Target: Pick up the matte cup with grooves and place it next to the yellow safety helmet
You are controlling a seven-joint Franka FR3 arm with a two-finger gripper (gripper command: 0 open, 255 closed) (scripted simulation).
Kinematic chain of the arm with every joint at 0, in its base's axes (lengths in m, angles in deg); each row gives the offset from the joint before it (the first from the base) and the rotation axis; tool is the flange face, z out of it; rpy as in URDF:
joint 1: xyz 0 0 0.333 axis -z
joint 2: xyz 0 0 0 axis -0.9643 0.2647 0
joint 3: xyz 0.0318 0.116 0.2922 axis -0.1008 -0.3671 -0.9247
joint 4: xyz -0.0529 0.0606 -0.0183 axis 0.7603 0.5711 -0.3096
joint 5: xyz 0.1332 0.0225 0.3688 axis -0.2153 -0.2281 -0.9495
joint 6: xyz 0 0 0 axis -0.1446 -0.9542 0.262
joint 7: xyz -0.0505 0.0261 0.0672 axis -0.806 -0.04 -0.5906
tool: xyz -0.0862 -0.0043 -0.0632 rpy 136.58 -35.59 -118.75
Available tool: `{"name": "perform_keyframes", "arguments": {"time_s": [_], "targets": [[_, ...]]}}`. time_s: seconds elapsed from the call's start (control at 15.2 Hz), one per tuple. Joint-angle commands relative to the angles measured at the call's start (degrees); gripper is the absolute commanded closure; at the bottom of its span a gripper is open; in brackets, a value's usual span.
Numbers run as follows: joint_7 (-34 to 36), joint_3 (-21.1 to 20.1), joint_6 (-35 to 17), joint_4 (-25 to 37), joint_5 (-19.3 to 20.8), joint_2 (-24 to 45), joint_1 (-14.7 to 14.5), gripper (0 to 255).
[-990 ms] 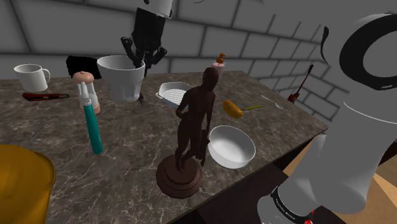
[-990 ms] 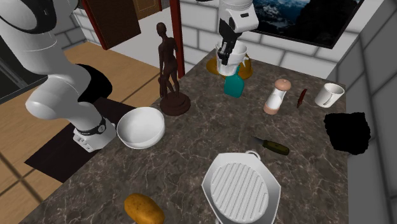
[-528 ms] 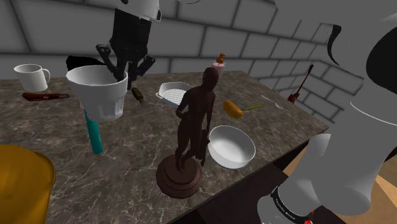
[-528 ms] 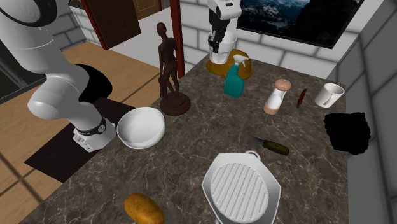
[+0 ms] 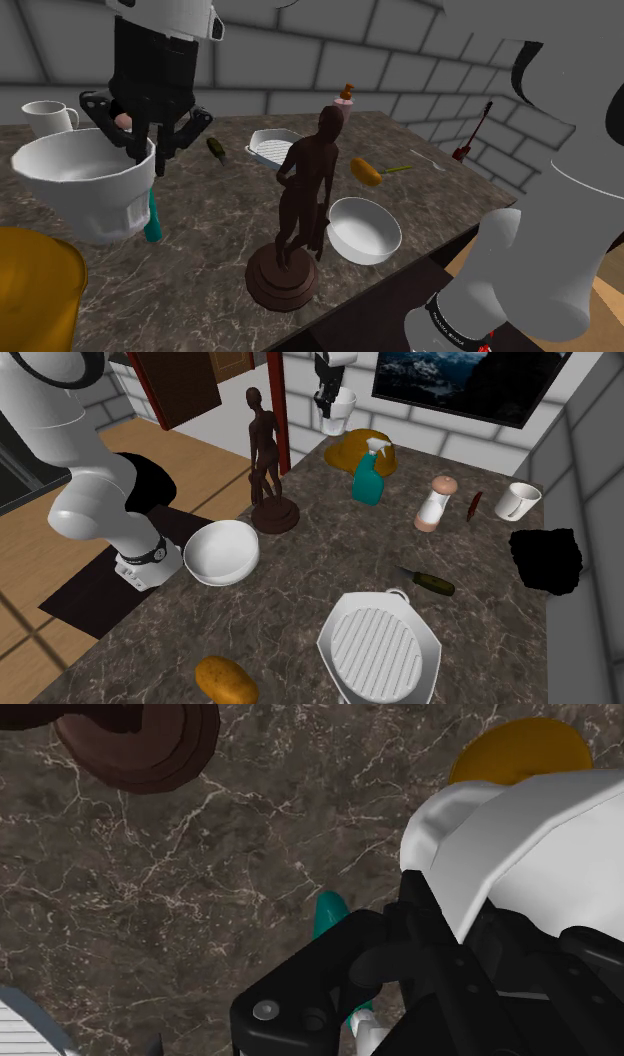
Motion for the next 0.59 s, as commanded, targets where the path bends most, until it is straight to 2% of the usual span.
{"name": "perform_keyframes", "arguments": {"time_s": [0.0, 0.2, 0.53], "targets": [[2.83, -1.05, -0.31, 1.45, 0.83, 1.29, -1.65, 255], [7.5, -2.73, -0.74, 3.51, 2.27, 3.12, -4.58, 255], [6.86, -2.67, -4.62, -0.67, 2.01, 2.85, -4.48, 255]]}}
